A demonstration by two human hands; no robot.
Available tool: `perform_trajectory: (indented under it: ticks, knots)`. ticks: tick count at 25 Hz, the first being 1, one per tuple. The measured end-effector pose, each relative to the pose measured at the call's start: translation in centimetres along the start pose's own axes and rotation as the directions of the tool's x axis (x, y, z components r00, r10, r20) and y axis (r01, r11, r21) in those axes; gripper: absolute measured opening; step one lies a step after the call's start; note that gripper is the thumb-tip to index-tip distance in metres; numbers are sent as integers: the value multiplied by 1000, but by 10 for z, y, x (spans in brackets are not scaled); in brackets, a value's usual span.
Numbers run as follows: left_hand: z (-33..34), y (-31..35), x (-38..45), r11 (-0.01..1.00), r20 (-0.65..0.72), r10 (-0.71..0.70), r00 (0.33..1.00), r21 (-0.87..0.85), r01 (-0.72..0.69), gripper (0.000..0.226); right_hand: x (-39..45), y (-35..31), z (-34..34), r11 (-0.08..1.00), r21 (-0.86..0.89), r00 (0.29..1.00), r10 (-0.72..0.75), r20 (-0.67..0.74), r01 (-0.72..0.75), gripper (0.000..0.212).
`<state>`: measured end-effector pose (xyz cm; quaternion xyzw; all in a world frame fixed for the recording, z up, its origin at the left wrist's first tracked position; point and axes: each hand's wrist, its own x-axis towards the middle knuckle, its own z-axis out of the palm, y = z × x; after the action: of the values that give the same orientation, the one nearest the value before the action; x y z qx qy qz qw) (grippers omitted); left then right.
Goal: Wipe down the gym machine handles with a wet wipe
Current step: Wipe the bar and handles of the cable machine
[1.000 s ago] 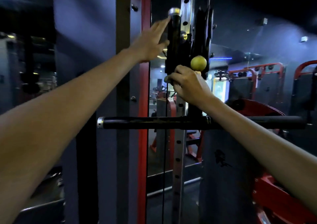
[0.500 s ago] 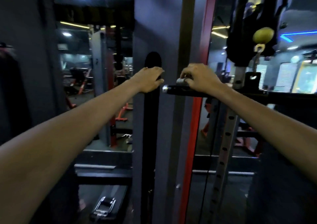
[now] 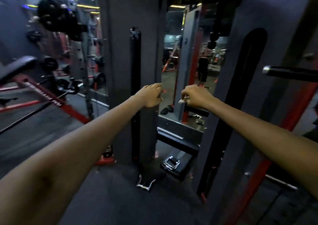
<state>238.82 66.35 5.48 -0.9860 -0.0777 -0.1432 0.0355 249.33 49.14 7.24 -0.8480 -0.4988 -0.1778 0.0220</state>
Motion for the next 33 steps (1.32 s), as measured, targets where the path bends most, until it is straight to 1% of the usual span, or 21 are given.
perform_trajectory:
  ticks: [3,6,9,12,15,18,21,24,28,31,33]
  knots:
    - [7,-46,-52,990,57,-137,989,35,135,51,15,-53,20,995,45,994,-94,56,91,17]
    - [8,-86,-103,968,105,-248,963,71,241,48,31,-100,22,973,174,984,-162,67,148,22]
    - [13,-118,-140,945,148,-325,934,82,316,46,47,-140,27,944,279,977,-202,62,177,26]
    - [25,-141,-160,931,200,-365,909,103,351,47,63,-173,37,926,308,971,-237,23,218,29]
    - [33,-162,-157,919,254,-393,884,127,373,52,87,-194,41,899,329,954,-301,-9,287,28]
    - [30,-187,-138,902,245,-432,868,107,419,49,129,-203,37,857,389,936,-350,-39,337,26]
    - [29,-226,-120,873,252,-486,837,104,476,50,188,-209,40,835,406,926,-366,-95,371,27]
    - [33,-268,-111,818,246,-571,783,91,567,59,244,-223,53,827,394,914,-392,-108,401,25]
    - [42,-323,-104,759,244,-644,725,90,645,52,307,-254,81,816,384,896,-436,-84,433,25]
    - [49,-378,-90,739,242,-666,706,84,668,50,357,-280,102,817,335,878,-471,-82,470,26]
    - [56,-427,-77,746,224,-659,718,78,661,52,393,-297,115,825,281,869,-488,-86,491,26]
